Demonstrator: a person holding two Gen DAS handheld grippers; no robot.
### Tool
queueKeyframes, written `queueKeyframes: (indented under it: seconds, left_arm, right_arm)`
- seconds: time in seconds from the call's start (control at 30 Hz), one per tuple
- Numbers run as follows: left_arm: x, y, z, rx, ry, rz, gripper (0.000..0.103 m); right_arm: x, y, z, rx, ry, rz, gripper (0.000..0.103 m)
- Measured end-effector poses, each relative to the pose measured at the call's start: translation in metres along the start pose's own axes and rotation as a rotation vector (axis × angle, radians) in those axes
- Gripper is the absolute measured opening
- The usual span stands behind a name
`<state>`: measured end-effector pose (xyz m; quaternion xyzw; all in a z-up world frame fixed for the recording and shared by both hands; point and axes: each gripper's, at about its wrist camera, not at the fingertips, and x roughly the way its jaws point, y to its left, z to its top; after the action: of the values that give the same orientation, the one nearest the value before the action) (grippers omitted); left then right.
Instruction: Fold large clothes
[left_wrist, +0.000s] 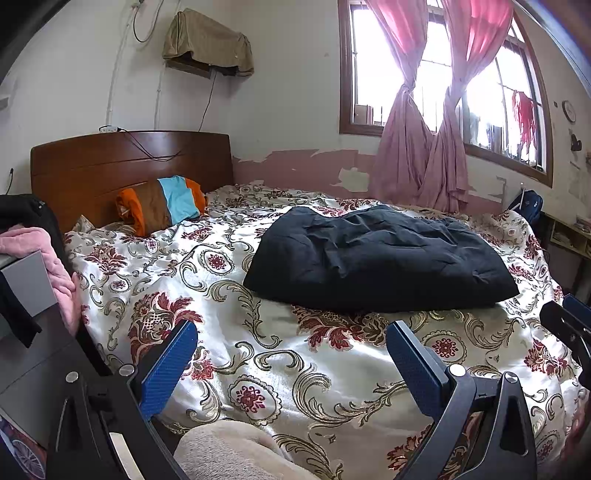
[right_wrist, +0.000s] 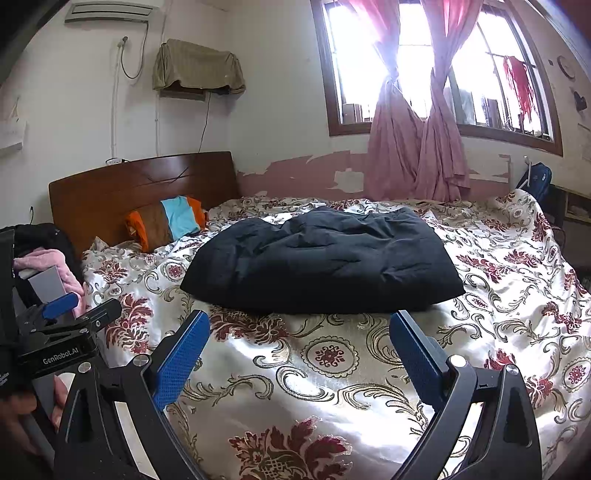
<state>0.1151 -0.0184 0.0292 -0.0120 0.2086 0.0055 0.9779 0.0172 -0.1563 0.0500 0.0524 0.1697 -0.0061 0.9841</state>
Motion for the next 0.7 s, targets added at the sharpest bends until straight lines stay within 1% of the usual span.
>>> queueKeyframes:
  seconds: [0.7]
  left_arm:
    - [0.0002, 0.0003, -0.0002, -0.001, 0.001, 0.001, 0.103]
  right_arm:
    - [-0.0007, 0.0021, -0.0014, 0.003, -0.002, 0.000, 0.096]
